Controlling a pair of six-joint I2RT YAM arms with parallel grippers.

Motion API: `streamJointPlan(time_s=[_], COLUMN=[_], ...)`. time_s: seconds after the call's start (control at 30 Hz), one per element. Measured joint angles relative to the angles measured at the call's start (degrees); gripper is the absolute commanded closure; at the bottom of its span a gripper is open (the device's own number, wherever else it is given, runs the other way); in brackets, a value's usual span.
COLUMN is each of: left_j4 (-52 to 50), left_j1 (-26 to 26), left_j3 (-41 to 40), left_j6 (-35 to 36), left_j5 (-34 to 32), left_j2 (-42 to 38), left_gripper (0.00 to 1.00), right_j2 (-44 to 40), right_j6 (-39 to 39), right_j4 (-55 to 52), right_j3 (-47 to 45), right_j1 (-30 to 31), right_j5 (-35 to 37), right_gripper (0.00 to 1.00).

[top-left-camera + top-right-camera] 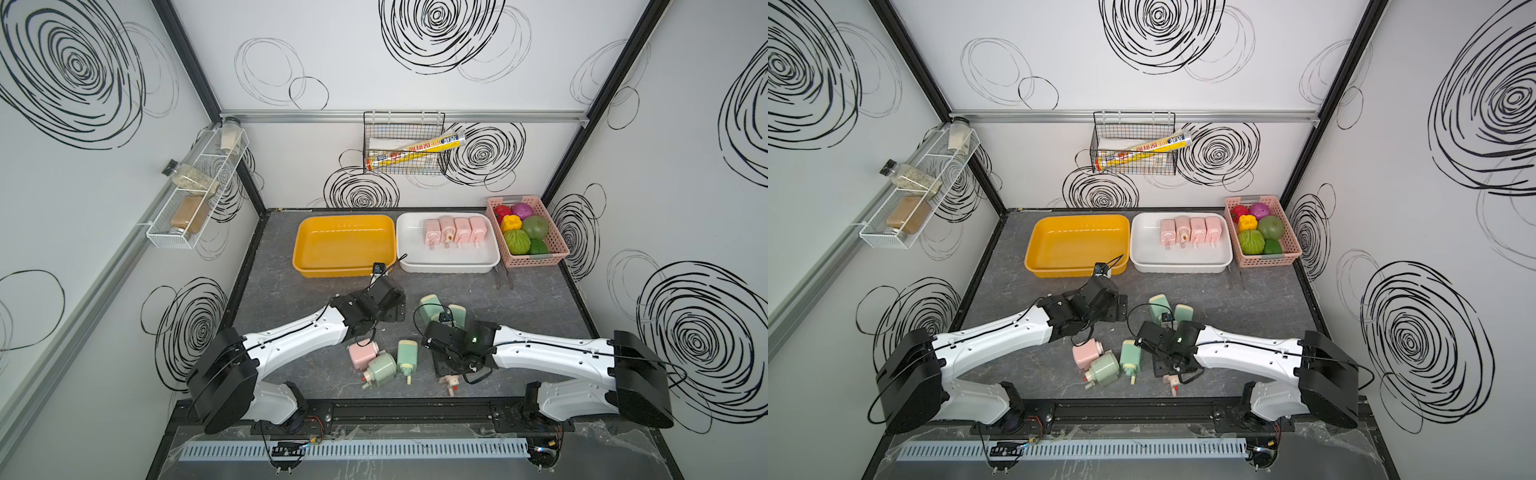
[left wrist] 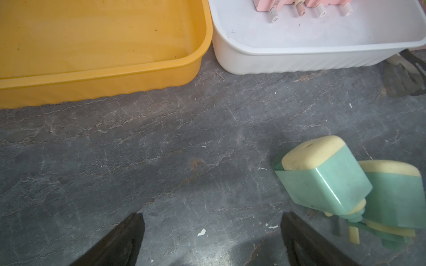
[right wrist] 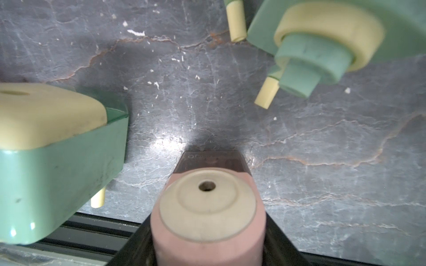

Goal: Place the pencil sharpeners by color into the storage box
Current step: Pick up the pencil sharpener from the center of the board.

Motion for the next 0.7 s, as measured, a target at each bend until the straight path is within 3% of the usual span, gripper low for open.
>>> streamJointPlan(time_s=[0.1, 0.7], left_j4=[0.0, -1.2], left_j1=[0.0, 0.0], left_j3=[0.0, 3.58], left_j6=[0.0, 0.76], left_j5=[0.02, 2.36], left_j2=[0.02, 0.35], left_gripper=[0.01, 0.01], right_j2=[-0.28, -10.75], right_j6=[-0.04, -11.65], right_j4=[-0.02, -4.87], right_j3=[-0.02, 6.36], right_j1=[0.0, 0.02], right_j5=[0.02, -1.55], right_gripper=[0.99, 1.0])
